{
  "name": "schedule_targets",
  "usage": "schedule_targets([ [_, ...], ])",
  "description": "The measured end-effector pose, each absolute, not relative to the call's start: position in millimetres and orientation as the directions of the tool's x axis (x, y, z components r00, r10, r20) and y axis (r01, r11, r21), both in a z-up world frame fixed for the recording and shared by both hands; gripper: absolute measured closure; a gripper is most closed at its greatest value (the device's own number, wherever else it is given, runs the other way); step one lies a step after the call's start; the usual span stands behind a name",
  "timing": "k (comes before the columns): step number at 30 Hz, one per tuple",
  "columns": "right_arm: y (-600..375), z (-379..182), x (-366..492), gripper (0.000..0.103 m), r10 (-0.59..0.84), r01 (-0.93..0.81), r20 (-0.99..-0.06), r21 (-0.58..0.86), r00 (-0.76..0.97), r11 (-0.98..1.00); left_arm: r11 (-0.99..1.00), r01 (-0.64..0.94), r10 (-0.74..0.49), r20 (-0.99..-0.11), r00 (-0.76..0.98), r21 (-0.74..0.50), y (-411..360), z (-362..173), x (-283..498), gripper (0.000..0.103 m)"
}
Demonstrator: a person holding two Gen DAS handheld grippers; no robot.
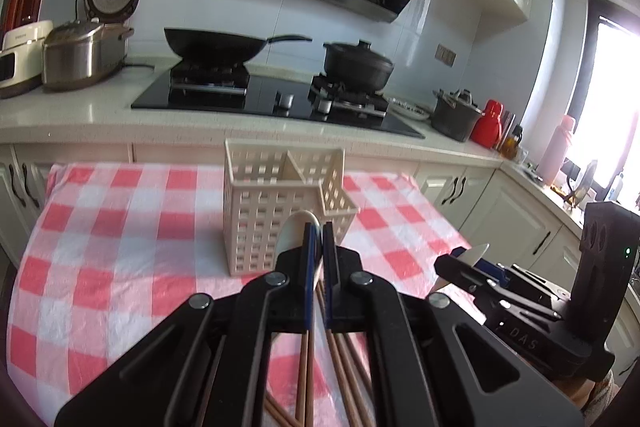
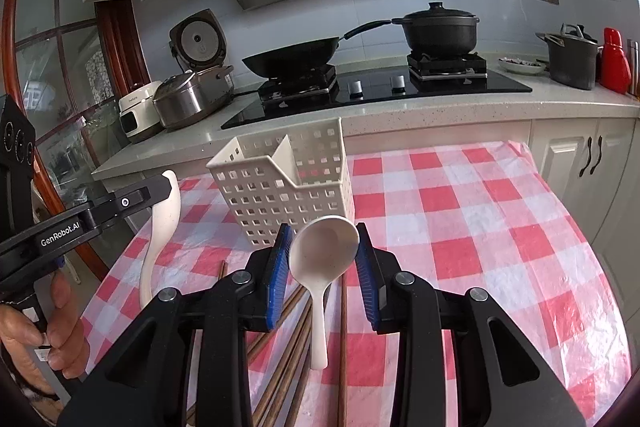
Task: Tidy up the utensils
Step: 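Lift both spoons and carry them over the white basket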
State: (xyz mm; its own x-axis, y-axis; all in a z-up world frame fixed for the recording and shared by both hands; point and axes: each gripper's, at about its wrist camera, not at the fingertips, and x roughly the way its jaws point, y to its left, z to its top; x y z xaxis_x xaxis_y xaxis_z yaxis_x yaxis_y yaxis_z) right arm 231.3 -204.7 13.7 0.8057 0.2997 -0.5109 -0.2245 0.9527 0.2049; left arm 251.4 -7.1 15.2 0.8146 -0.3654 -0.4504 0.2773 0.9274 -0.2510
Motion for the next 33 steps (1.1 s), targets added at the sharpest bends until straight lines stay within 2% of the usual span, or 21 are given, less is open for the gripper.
schedule_targets([
  [21,-184,88,345,0.072,0.243,-0.217,-0.421,0.11,0.874,0.97,0.931,0.31,-0.349,-0.221,0.911,-0.194,-17,114,350,0.099],
  [27,-174,91,373,0.072,0.263,-0.233,-0.415,0.122,0.871,0.965,0.937,0.292,-0.327,-0.194,0.925,-0.191,-21,111,377,0.099],
  [33,-168,67,393,0.072,0.276,-0.245,-0.443,0.127,0.853,0.961,0.948,0.255,-0.289,-0.179,0.94,-0.192,-15,89,400,0.099],
])
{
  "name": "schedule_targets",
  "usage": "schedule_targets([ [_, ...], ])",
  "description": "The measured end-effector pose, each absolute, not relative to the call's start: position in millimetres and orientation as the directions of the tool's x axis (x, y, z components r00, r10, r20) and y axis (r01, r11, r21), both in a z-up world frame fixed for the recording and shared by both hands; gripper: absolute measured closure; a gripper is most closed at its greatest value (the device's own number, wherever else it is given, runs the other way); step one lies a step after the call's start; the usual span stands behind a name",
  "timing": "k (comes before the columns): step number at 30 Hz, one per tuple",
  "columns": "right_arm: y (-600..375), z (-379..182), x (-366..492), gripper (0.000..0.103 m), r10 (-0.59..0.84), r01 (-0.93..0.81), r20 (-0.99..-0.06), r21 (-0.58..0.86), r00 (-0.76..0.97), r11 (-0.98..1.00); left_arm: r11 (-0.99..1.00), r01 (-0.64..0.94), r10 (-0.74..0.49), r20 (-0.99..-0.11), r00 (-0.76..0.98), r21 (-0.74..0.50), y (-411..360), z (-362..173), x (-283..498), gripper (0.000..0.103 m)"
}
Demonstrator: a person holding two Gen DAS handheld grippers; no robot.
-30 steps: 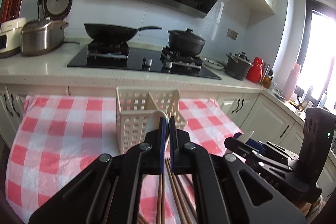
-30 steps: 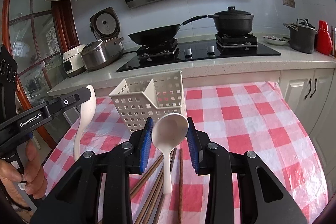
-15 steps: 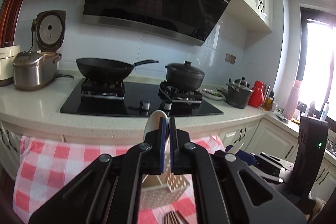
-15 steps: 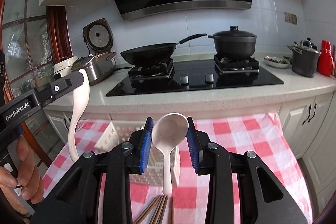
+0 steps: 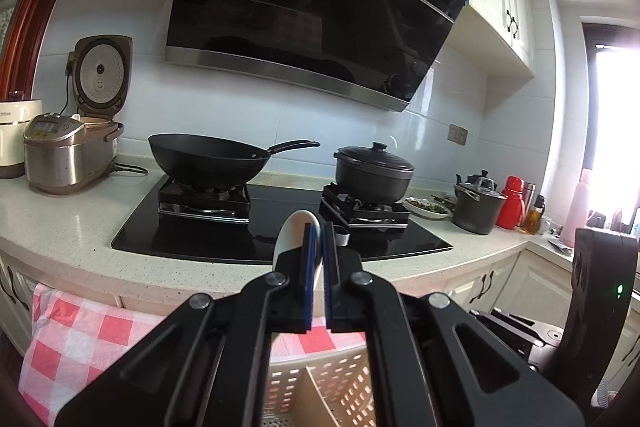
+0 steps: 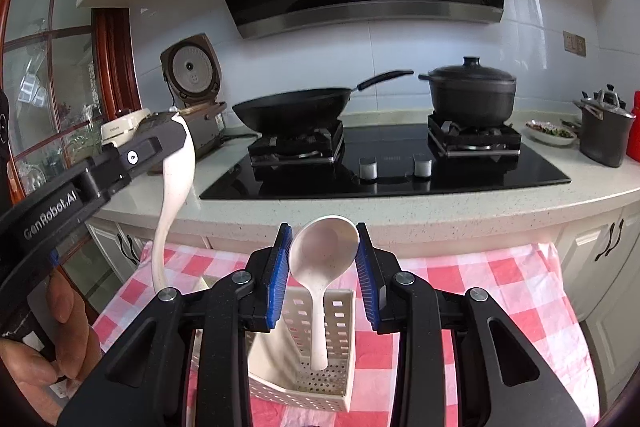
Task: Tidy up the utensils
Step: 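Lift both spoons and carry them over the white basket, then lower the spoons into the basket and open both tools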
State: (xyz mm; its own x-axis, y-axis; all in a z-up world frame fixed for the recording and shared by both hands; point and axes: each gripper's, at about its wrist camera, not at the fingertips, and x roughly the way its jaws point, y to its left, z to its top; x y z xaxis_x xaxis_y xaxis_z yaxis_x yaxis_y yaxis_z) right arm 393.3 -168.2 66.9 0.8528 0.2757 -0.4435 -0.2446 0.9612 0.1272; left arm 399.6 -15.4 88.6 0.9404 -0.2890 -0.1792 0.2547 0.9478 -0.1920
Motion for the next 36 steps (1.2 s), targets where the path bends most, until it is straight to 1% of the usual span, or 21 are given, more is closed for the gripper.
schedule_targets([
  [5,-166,39,401,0.071,0.279,-0.248,-0.494,0.129,0.823,0.96,0.931,0.261,-0.309,-0.172,0.935,-0.255,-7,66,413,0.099],
  [9,-167,28,402,0.071,0.287,-0.261,-0.502,0.124,0.816,0.957,0.924,0.266,-0.317,-0.162,0.935,-0.275,-5,56,418,0.099],
  [16,-170,14,397,0.071,0.302,-0.274,-0.509,0.131,0.806,0.953,0.959,0.175,-0.228,-0.239,0.944,-0.221,-13,27,425,0.099],
  [20,-176,12,392,0.07,0.3,-0.268,-0.508,0.138,0.807,0.953,0.967,0.141,-0.196,-0.262,0.945,-0.215,-14,14,421,0.098],
  [21,-178,13,391,0.069,0.298,-0.265,-0.507,0.138,0.808,0.954,0.967,0.131,-0.188,-0.266,0.945,-0.218,-12,11,419,0.098],
  [23,-183,15,384,0.063,0.293,-0.256,-0.504,0.143,0.812,0.956,0.968,0.12,-0.18,-0.275,0.944,-0.222,-10,9,416,0.096],
  [26,-188,19,373,0.062,0.286,-0.25,-0.495,0.139,0.82,0.958,0.969,0.107,-0.168,-0.275,0.947,-0.225,-4,7,402,0.084],
  [27,-189,21,367,0.062,0.283,-0.249,-0.493,0.135,0.823,0.959,0.969,0.097,-0.159,-0.275,0.948,-0.227,-1,7,394,0.077],
  [28,-191,22,362,0.062,0.28,-0.247,-0.492,0.134,0.824,0.96,0.969,0.087,-0.151,-0.277,0.949,-0.231,1,7,388,0.066],
  [29,-194,23,355,0.062,0.28,-0.244,-0.49,0.136,0.825,0.96,0.968,0.068,-0.136,-0.279,0.951,-0.24,6,6,378,0.059],
  [30,-195,24,350,0.062,0.28,-0.244,-0.49,0.137,0.826,0.96,0.968,0.052,-0.122,-0.279,0.953,-0.246,10,7,370,0.05],
  [31,-197,24,342,0.062,0.277,-0.241,-0.489,0.136,0.827,0.961,0.968,0.035,-0.106,-0.278,0.955,-0.249,13,7,361,0.045],
  [32,-198,23,334,0.062,0.273,-0.237,-0.491,0.134,0.828,0.962,0.969,0.012,-0.083,-0.279,0.957,-0.247,19,5,348,0.042],
  [34,-200,21,320,0.061,0.266,-0.23,-0.499,0.134,0.825,0.964,0.972,-0.039,-0.03,-0.288,0.957,-0.233,26,2,327,0.028],
  [36,-202,16,306,0.055,0.258,-0.219,-0.507,0.137,0.822,0.966,0.973,-0.084,0.016,-0.303,0.953,-0.214,32,-2,309,0.021],
])
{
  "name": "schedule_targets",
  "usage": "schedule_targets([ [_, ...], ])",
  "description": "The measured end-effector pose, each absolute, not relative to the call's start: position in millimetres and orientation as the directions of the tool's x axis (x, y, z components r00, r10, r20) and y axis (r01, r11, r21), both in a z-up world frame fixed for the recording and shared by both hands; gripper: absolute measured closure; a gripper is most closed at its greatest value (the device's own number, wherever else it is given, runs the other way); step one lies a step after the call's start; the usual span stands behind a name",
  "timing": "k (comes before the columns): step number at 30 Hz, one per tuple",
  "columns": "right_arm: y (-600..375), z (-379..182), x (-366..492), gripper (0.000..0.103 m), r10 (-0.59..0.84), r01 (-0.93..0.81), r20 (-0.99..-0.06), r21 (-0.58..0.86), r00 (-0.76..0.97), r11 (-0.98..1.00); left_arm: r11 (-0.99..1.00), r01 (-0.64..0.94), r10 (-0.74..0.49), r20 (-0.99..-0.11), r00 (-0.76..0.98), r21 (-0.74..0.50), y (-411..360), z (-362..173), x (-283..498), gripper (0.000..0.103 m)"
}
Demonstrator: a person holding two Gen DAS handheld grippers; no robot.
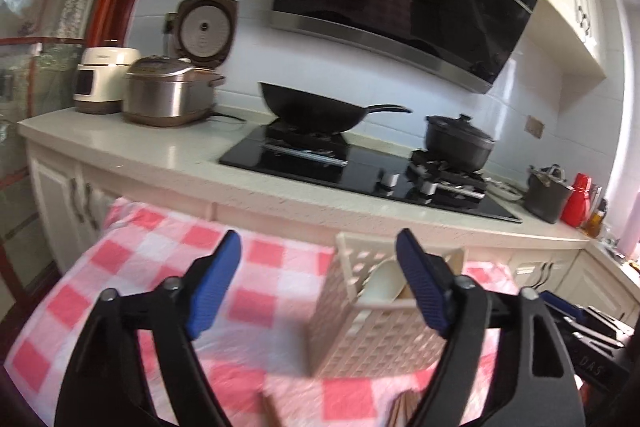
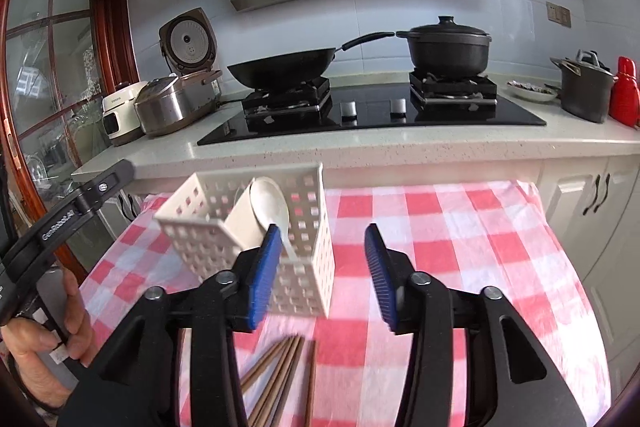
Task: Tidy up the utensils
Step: 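Lower the spoons into the basket and open both tools, then move the right tool to a single chopstick and close on it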
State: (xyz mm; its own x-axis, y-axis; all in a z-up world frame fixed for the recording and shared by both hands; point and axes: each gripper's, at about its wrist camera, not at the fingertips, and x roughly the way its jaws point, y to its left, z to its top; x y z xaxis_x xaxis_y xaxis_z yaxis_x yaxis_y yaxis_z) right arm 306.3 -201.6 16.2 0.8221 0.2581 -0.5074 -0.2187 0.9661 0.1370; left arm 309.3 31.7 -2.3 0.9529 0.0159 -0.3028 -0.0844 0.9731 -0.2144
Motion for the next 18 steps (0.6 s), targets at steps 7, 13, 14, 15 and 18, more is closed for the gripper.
schedule_targets([
  [7,-208,-18,264,0.052,0.226,-0.167,-0.581,0.153,0.782,0.974,0.977,-0.198,0.15,-0.416,0.897,-0.075,48,-33,247,0.012],
  [13,-207,-47,243,0.052,0.192,-0.135,-0.643,0.137,0.741,0.981,0.976,-0.21,0.152,-0.52,0.841,-0.054,59,-69,215,0.008],
  [14,-206,-52,240,0.052,0.19,-0.133,-0.653,0.137,0.733,0.982,0.977,-0.208,0.146,-0.537,0.831,-0.056,61,-75,211,0.008],
  [15,-205,-56,239,0.052,0.187,-0.131,-0.663,0.134,0.725,0.982,0.977,-0.208,0.144,-0.549,0.823,-0.056,62,-80,210,0.008],
  [18,-202,-65,234,0.052,0.168,-0.128,-0.684,0.11,0.709,0.986,0.974,-0.219,0.148,-0.581,0.801,-0.055,66,-92,209,0.008],
])
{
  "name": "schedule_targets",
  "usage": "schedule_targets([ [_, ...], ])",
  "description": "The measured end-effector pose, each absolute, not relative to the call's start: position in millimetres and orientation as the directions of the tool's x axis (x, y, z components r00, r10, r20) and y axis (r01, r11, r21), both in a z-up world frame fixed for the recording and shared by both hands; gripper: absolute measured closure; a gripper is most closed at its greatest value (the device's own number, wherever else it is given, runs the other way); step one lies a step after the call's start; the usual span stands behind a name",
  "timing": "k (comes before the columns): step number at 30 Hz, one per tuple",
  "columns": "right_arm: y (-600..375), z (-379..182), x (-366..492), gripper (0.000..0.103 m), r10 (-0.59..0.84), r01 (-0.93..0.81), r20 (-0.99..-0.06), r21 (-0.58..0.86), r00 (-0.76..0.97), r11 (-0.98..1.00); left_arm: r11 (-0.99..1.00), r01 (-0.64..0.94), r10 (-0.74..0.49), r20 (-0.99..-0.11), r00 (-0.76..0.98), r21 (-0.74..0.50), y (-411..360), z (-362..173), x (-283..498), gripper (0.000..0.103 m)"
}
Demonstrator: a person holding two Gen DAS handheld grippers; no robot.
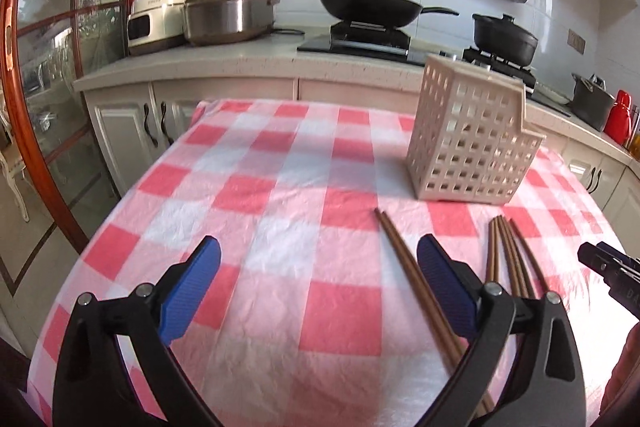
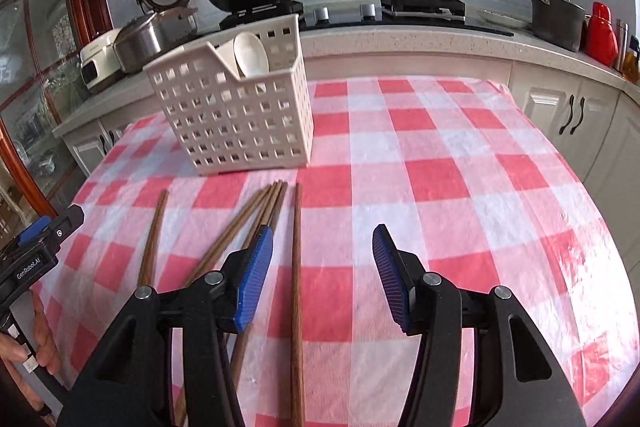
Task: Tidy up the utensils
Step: 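Move the right tool to a single chopstick and close on it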
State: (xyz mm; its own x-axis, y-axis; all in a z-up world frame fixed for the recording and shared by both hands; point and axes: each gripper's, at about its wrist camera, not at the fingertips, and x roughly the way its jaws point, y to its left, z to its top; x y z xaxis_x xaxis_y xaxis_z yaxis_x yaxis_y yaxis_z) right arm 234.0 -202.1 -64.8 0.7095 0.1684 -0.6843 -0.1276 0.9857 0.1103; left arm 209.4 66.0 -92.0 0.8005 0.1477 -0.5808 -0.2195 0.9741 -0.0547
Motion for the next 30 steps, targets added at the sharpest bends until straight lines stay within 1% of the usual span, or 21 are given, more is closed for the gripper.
schedule_targets([
  [6,-197,-80,240,0.053,0.132,-0.118,-0.725,0.071,0.676,0.991,0.972,-0.23,0.152,-0.598,0.787,-0.055,68,-103,211,0.008],
  [9,-191,-88,246,0.058,0.121,-0.13,-0.745,0.047,0.656,0.99,0.971,-0.231,0.148,-0.605,0.783,-0.061,70,-107,212,0.008],
  [11,-187,-92,252,0.063,0.12,-0.141,-0.758,0.038,0.641,0.989,0.97,-0.229,0.134,-0.613,0.778,-0.079,73,-107,214,0.008],
  [16,-178,-100,266,0.068,0.115,-0.16,-0.787,0.021,0.606,0.987,0.968,-0.224,0.105,-0.624,0.775,-0.115,78,-109,216,0.008],
  [19,-173,-105,274,0.071,0.108,-0.179,-0.801,0.002,0.589,0.984,0.968,-0.223,0.102,-0.631,0.769,-0.115,78,-111,218,0.008],
  [29,-161,-105,290,0.073,0.105,-0.23,-0.808,-0.039,0.58,0.973,0.978,-0.198,0.102,-0.656,0.748,-0.073,67,-115,226,0.008],
  [30,-161,-105,291,0.074,0.107,-0.235,-0.808,-0.04,0.579,0.971,0.978,-0.194,0.096,-0.66,0.745,-0.077,66,-115,226,0.008],
])
